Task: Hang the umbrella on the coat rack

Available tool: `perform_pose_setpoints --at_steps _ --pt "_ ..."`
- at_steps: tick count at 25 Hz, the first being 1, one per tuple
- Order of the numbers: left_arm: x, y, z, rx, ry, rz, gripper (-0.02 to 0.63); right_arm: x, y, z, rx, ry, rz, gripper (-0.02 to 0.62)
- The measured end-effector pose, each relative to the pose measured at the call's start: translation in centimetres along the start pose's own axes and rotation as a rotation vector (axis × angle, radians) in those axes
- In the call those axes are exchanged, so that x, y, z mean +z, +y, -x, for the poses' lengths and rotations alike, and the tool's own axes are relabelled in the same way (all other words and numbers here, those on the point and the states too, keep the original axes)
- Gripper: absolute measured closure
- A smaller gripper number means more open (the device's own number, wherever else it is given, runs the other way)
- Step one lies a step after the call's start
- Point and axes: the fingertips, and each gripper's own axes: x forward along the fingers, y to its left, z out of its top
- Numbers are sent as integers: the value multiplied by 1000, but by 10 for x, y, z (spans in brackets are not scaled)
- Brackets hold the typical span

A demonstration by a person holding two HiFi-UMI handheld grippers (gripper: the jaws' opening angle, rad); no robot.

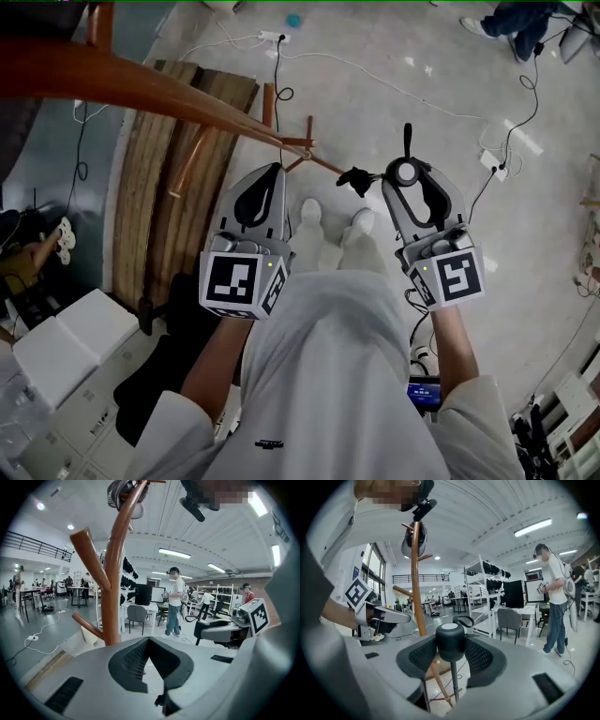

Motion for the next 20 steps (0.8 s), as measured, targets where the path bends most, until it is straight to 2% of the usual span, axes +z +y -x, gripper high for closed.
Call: perform_pose_setpoints --at_steps 4,9,20 --pt "-23 10 -15 30 25 -22 603 -29 17 -24 68 39 23 403" --pt "-48 23 -31 78 28 15 603 -68 28 -53 163 94 35 403" --pt "-98 46 -52 102 68 28 603 -137 55 -114 267 178 23 403"
